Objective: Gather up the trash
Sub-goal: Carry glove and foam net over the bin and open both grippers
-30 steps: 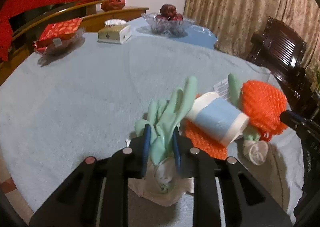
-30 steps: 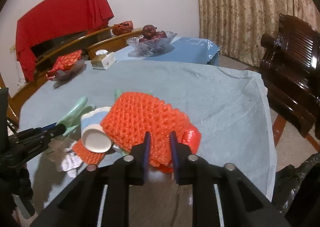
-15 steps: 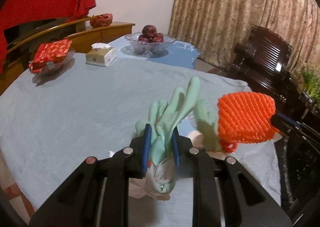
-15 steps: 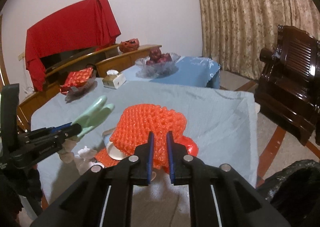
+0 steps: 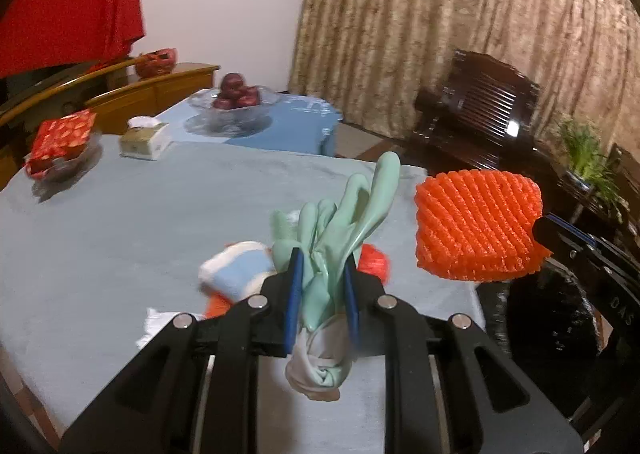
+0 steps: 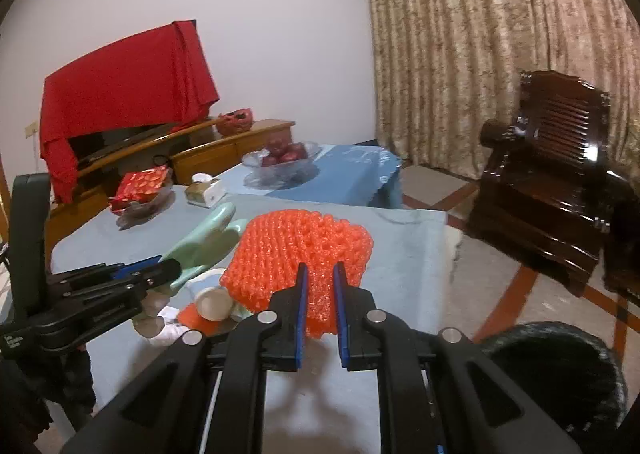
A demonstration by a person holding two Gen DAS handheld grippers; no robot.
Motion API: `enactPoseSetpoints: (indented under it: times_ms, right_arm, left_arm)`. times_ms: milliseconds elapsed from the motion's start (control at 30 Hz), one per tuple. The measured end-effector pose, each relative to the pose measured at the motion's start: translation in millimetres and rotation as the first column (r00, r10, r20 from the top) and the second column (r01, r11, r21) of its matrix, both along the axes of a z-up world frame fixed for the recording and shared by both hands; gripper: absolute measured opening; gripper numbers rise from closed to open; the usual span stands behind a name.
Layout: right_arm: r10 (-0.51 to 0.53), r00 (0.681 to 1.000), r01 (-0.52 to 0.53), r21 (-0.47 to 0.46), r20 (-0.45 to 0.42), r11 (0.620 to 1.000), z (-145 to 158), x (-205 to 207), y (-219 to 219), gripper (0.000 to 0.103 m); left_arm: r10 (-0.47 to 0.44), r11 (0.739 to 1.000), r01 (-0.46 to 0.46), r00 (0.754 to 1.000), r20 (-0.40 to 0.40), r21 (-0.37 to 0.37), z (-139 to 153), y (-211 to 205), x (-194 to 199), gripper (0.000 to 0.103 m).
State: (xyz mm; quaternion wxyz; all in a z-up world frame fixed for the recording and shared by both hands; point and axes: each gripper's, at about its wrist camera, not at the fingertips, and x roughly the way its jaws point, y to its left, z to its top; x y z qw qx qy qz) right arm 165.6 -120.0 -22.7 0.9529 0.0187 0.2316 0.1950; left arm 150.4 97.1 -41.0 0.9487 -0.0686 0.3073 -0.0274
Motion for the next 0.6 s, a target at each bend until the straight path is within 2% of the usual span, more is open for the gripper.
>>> enactPoseSetpoints:
  times_ms: [300,600]
  right_arm:
    - [-0.106,0.994,0.106,-0.016,0.018,0.994,7.1,-28.7,-63.2,0.012]
    - [-0.256,0.967,0.256,-0.035,0.004,0.966,-0.7,-60.9,-136.2,0.012]
  left_arm:
    - [-0.133,0.991,0.133,0.991,0.014,-0.001,4.6,-76.3,-2.6,0.019]
    - [-0.284,0.959,0.284,0.959,0.021,-0.004,2.9,-159.7,-5.0,0.019]
